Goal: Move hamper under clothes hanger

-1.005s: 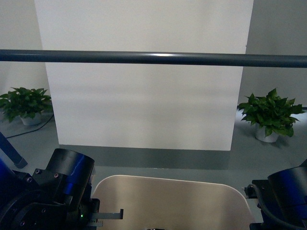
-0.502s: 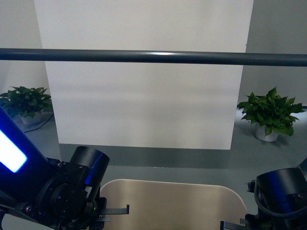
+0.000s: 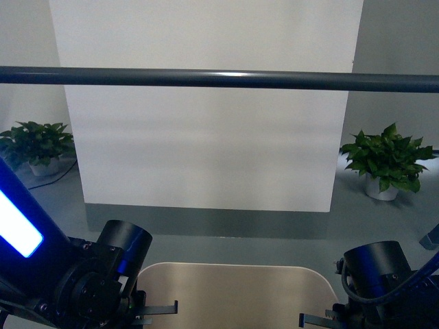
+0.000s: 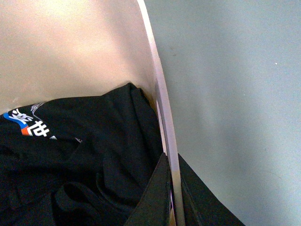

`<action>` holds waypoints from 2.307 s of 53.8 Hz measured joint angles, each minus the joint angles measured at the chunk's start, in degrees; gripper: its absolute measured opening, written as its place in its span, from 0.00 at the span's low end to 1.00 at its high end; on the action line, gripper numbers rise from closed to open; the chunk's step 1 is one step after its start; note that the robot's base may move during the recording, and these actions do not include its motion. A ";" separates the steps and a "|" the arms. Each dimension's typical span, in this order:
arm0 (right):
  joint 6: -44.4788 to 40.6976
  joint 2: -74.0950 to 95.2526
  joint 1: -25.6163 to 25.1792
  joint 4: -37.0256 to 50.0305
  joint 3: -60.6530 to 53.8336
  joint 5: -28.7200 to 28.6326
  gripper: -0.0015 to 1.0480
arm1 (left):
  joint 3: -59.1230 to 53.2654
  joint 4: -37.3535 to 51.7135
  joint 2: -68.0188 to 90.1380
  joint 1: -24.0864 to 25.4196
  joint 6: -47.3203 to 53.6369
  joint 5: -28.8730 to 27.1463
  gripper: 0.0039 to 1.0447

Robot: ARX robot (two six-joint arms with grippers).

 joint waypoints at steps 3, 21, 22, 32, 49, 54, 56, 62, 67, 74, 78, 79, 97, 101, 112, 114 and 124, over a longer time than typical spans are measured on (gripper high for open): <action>0.15 0.04 0.31 0.11 0.00 0.24 0.03 | 0.00 -0.26 0.24 0.00 -0.20 0.00 0.07; 2.71 0.20 0.70 0.85 -0.07 1.60 0.31 | 0.02 -1.92 0.33 -0.59 -2.05 1.09 0.54; 2.78 0.15 0.70 0.96 -0.09 1.66 0.34 | 0.02 -1.88 0.28 -0.63 -2.05 1.14 0.58; 2.03 -2.64 0.66 1.31 -1.73 3.82 0.66 | 0.00 -1.29 -2.67 -0.96 -0.42 -0.22 0.90; -0.68 -12.44 0.37 1.92 -3.19 5.79 0.92 | -0.02 0.70 -10.71 -1.60 3.04 -1.38 0.94; -1.25 -14.73 0.39 2.05 -3.72 6.43 0.92 | -0.09 1.73 -12.44 -1.90 3.72 -1.42 0.94; -1.44 -15.47 0.42 2.05 -3.85 6.56 0.92 | -0.15 2.08 -13.09 -2.01 3.89 -1.44 0.94; -2.27 -18.38 0.79 2.54 -4.72 7.74 0.92 | -0.48 3.87 -15.32 -2.38 4.59 -1.49 0.94; -3.50 -21.49 1.66 5.53 -6.21 10.05 0.92 | -1.36 7.04 -17.86 -2.84 5.25 -1.51 0.94; -5.73 -24.06 2.60 9.62 -7.17 9.70 0.90 | -5.70 20.63 -20.20 -2.80 7.43 0.42 0.87; -9.88 -23.80 2.19 21.64 -10.86 4.61 0.82 | -11.06 32.35 -21.03 -2.36 9.79 1.70 0.78; -11.17 -23.80 2.10 23.91 -11.78 3.78 0.81 | -12.26 34.32 -21.29 -2.25 10.10 1.92 0.76; -19.06 -32.89 -1.55 45.55 -30.05 -0.20 0.44 | -34.75 53.24 -33.73 2.71 12.81 5.05 0.39; -19.52 -37.09 -2.29 43.71 -33.09 -0.83 0.34 | -38.84 54.21 -37.00 3.54 12.96 5.99 0.28; -20.04 -45.55 -3.69 43.60 -40.92 -2.78 0.07 | -48.52 55.32 -43.95 5.22 13.11 8.63 0.02; -20.06 -46.45 -3.89 43.58 -41.83 -3.04 0.03 | -49.57 55.34 -44.92 5.49 13.16 8.81 0.02; -20.24 -52.98 -5.31 42.29 -47.50 -4.17 0.02 | -56.08 55.30 -51.98 7.41 13.31 10.12 0.03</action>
